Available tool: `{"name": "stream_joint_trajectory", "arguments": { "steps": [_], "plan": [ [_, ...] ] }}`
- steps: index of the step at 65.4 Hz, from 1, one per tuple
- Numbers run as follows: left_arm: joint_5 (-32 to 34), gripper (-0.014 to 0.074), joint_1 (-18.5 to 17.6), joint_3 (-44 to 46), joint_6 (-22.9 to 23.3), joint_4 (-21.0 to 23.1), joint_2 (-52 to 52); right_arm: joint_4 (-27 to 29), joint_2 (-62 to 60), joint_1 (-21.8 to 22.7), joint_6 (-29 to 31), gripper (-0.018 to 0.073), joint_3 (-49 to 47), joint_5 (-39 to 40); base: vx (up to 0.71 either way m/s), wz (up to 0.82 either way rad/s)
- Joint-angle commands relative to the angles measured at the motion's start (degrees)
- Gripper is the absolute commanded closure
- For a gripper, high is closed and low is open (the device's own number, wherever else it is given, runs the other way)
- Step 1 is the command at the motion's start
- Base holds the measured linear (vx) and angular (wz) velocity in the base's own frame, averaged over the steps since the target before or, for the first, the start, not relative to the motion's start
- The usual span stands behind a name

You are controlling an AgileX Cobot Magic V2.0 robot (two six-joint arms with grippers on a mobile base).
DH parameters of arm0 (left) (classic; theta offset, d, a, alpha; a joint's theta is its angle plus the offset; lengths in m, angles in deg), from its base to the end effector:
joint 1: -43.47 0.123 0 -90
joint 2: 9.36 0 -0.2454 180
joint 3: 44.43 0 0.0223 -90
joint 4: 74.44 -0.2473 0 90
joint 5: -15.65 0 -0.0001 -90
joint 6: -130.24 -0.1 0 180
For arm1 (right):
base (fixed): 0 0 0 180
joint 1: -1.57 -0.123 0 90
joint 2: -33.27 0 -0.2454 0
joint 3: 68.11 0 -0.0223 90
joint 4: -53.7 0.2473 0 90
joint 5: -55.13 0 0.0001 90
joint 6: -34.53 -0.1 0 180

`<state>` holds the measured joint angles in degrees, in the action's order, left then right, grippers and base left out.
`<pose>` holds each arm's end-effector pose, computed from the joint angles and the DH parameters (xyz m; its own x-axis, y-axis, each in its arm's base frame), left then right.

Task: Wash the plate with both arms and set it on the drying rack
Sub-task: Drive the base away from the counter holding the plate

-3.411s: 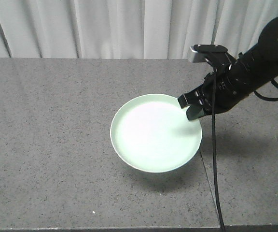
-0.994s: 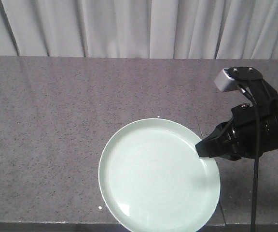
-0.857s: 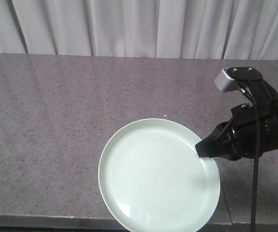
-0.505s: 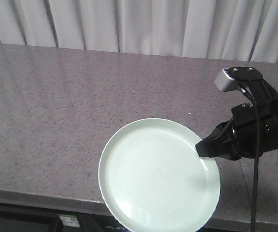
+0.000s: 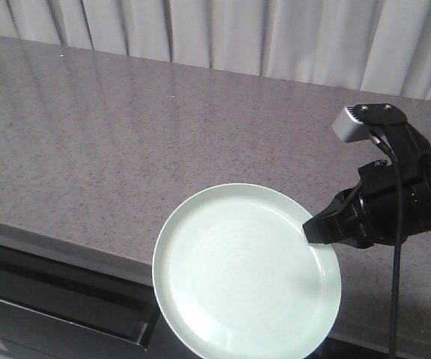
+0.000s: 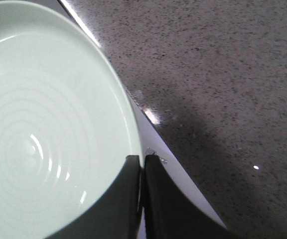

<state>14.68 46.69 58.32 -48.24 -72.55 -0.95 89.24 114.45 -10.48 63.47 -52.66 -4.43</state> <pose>0.1018 0.0057 0.2056 0.0619 -0.0561 -0.9965 -0.0520 0.9969 -0.0593 0.2367 0.1018 0.2835 -0.7770 -0.3050 -0.5506 -0.5488 0.7567 0.3553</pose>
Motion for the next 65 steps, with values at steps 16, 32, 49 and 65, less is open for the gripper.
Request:
{"name": "stream_joint_trajectory", "arguments": {
  "steps": [16,32,49,65],
  "plan": [
    [4.48,0.0603,-0.19,1.23,0.50,0.14,-0.85,2.64,-1.54,0.17,0.24,0.0561,-1.37,1.31,-0.09,0.38],
    [4.48,0.0603,-0.19,1.23,0.50,0.14,-0.85,2.64,-1.54,0.17,0.24,0.0561,-1.37,1.31,-0.09,0.38],
    [4.48,0.0603,-0.19,1.23,0.50,0.14,-0.85,2.64,-1.54,0.17,0.24,0.0561,-1.37,1.31,-0.09,0.36],
    [4.48,0.0603,-0.19,1.23,0.50,0.14,-0.85,2.64,-1.54,0.17,0.24,0.0561,-1.37,1.37,-0.09,0.35]
  ]
}}
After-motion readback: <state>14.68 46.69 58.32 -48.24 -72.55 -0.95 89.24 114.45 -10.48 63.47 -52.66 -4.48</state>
